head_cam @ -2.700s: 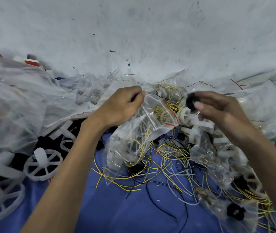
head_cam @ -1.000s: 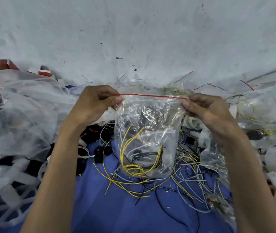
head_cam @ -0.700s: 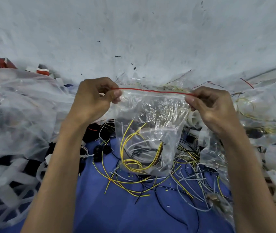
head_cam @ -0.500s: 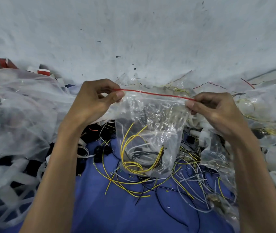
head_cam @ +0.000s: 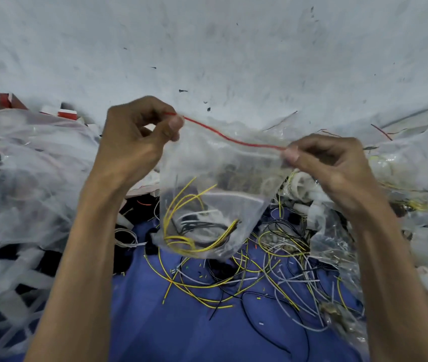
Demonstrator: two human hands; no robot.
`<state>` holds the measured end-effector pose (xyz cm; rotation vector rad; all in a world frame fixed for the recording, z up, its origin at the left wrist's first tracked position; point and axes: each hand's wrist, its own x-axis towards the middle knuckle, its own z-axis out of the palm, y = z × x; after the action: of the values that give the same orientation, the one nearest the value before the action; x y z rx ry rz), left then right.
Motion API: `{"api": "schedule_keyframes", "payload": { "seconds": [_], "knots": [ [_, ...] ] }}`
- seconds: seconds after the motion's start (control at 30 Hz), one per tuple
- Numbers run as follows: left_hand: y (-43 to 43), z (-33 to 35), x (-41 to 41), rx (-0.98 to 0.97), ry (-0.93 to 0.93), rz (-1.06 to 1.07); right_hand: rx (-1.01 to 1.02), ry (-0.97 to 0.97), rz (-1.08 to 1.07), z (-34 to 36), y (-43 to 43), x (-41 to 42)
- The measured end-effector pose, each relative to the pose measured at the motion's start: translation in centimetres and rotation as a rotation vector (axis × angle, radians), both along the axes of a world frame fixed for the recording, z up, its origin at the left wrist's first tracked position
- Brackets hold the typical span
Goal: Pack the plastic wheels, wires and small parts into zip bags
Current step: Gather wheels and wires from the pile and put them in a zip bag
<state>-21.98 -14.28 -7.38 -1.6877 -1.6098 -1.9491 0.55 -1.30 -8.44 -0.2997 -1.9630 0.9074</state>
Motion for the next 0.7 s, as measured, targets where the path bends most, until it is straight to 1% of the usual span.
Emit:
{"api": "schedule_keyframes", "payload": {
  "seconds": [0.07, 0.27, 0.37, 0.5, 0.6, 0.7],
  "knots": [
    [0.2, -0.4, 0.1, -0.054, 0.004, -0.025, -0.003, -0.061, -0.022, -0.4, -0.1, -0.4],
    [0.0, -1.0, -0.3, -0.201, -0.037, -0.17, -0.007, -0.092, -0.126, -1.0, 0.6, -1.1],
    [0.3, -1.2, 0.2, -0.238, 0.012, -0.148, -0.056, -0.082, -0.113, -1.1, 0.6, -1.1],
    [0.5, -1.2, 0.0, -0.233, 0.02, -0.094, -0.08, -0.148, -0.013, -0.8, 0.4, -0.2],
    [0.2, -1.0, 0.0, -0.259, 0.028, -0.089, -0.053, -0.144, -0.008, -0.9, 0.3, -0.1],
    [-0.5, -0.7, 0.5, -0.339, 0.038, -0.12, 0.008, -0.1, -0.048, -0.8, 0.2, -0.3]
  ]
}}
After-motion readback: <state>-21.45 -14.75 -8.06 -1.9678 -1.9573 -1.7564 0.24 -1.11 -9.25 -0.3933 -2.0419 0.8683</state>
